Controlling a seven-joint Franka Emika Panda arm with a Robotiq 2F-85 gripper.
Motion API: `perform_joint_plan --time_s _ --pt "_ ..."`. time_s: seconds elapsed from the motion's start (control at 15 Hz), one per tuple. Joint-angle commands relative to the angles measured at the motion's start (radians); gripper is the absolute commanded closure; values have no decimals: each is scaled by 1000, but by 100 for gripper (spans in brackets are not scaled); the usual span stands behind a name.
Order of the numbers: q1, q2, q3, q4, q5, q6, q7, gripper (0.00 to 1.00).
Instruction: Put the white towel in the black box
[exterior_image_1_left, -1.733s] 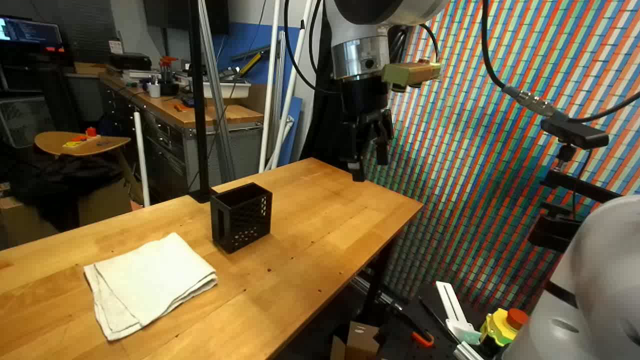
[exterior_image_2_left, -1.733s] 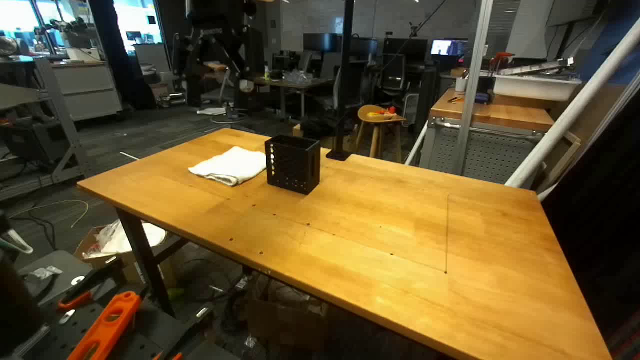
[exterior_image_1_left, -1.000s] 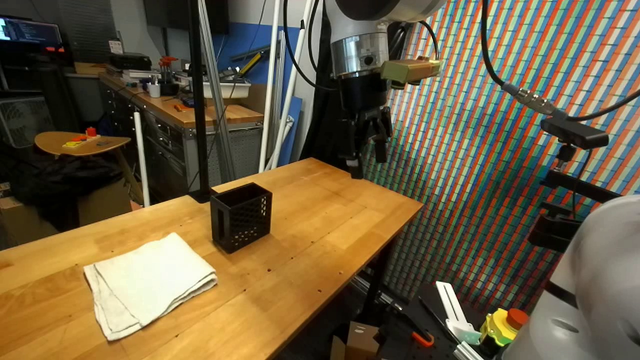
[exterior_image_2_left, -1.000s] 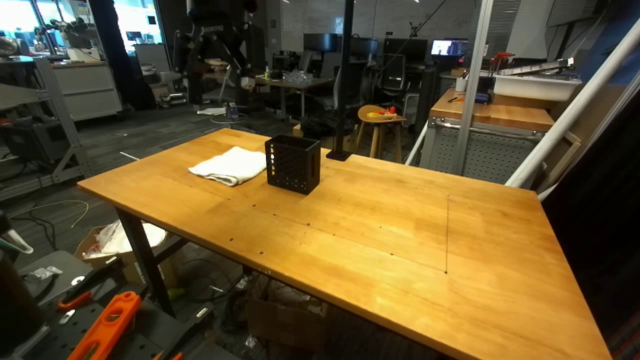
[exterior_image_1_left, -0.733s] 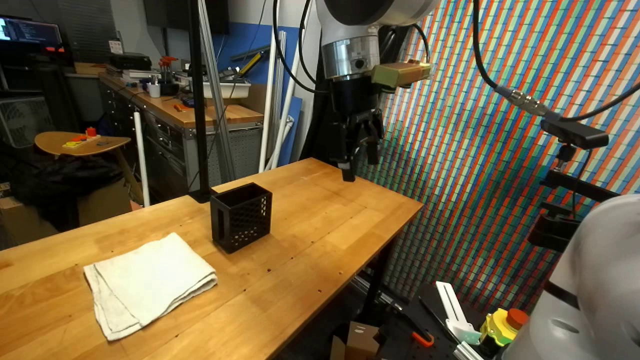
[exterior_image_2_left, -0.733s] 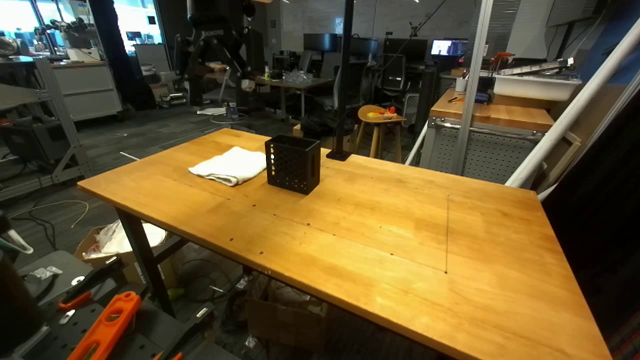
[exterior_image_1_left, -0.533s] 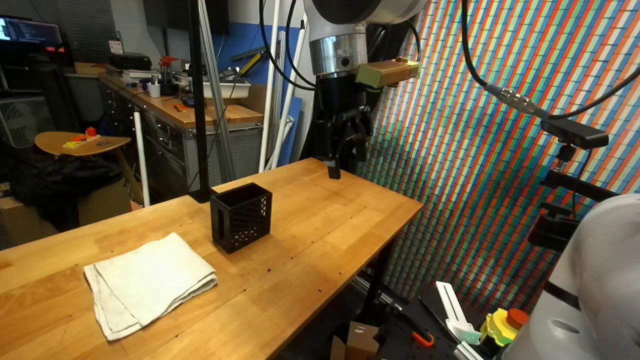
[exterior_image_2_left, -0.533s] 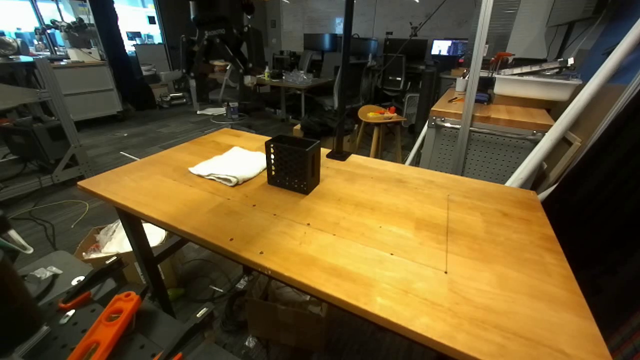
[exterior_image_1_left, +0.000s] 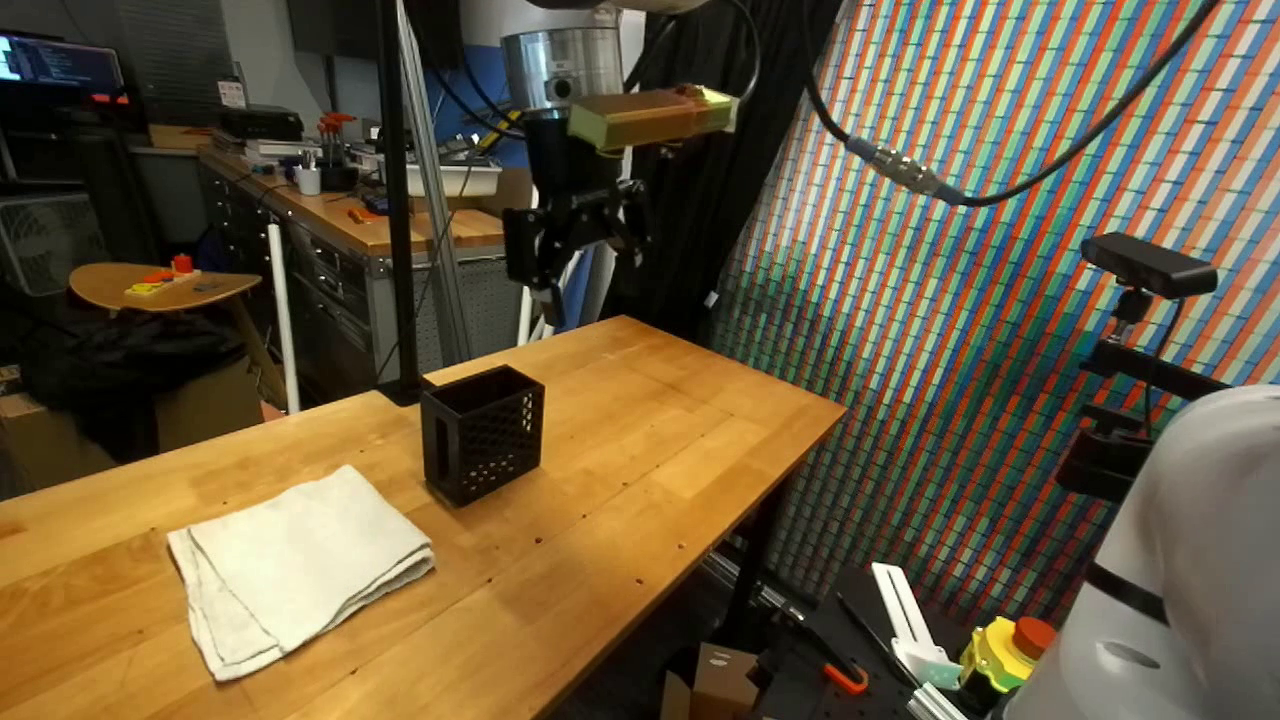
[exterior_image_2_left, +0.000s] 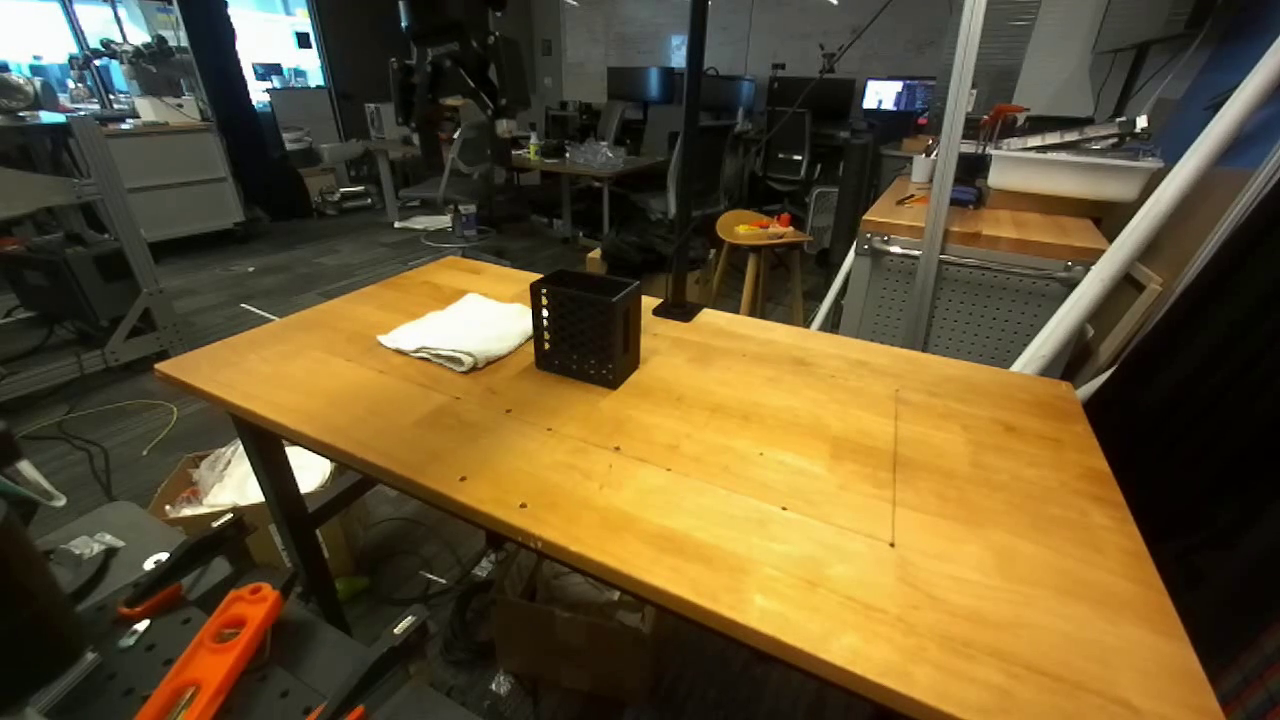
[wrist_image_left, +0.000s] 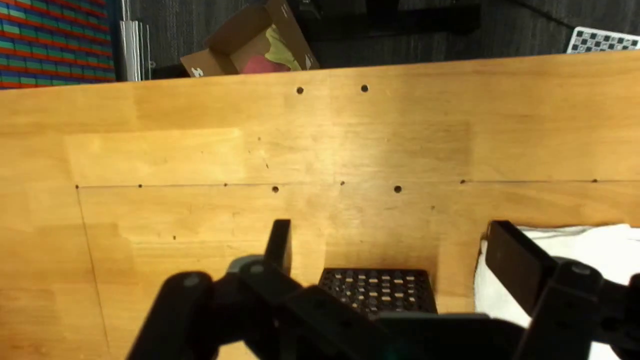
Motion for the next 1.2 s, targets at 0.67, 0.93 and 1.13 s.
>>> perform_joint_plan --time_s 0.67,0.93,1.13 --pt "193 451 79 504 -79 72 302 0" --pt "240 575 54 610 -118 122 274 0" --pt "252 662 31 654 -122 179 244 0"
